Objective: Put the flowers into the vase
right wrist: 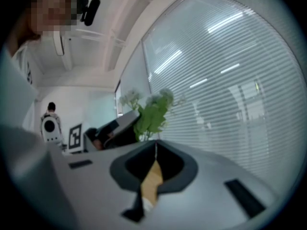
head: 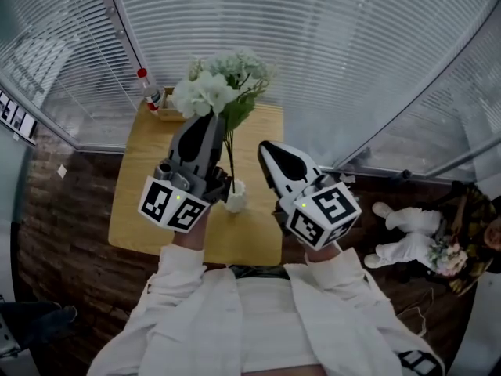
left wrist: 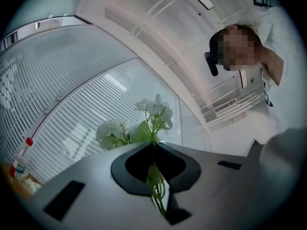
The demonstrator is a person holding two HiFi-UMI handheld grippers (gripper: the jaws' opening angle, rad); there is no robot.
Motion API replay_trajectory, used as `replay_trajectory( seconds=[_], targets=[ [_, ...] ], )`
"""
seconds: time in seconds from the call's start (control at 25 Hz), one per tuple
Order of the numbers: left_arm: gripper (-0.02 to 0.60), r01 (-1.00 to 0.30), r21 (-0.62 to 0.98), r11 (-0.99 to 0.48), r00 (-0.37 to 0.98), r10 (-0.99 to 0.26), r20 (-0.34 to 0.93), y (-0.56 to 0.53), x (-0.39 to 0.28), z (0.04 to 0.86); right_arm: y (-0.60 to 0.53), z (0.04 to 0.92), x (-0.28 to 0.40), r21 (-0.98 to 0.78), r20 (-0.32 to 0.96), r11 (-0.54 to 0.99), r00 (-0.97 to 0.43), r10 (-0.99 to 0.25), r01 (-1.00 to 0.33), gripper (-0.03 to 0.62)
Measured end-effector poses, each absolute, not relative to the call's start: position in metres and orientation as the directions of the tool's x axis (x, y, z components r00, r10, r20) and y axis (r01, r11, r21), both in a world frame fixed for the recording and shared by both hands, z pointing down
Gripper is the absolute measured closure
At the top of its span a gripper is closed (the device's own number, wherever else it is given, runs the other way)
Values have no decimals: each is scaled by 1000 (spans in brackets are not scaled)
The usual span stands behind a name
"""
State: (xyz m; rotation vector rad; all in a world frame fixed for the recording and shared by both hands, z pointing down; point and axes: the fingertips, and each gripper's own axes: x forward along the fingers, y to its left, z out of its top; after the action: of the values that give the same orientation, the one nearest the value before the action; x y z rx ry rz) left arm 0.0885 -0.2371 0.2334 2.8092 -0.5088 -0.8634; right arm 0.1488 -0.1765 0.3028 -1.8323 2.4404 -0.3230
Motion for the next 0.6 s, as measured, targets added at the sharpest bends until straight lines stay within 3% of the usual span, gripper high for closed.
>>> replay_trajectory(
  seconds=[0.6],
  targets=[
    [560,-233,234,-944,785,-325,-527,-226,96,265,-178,321,154,-222,121,249,-280,-952,-943,580]
  ],
)
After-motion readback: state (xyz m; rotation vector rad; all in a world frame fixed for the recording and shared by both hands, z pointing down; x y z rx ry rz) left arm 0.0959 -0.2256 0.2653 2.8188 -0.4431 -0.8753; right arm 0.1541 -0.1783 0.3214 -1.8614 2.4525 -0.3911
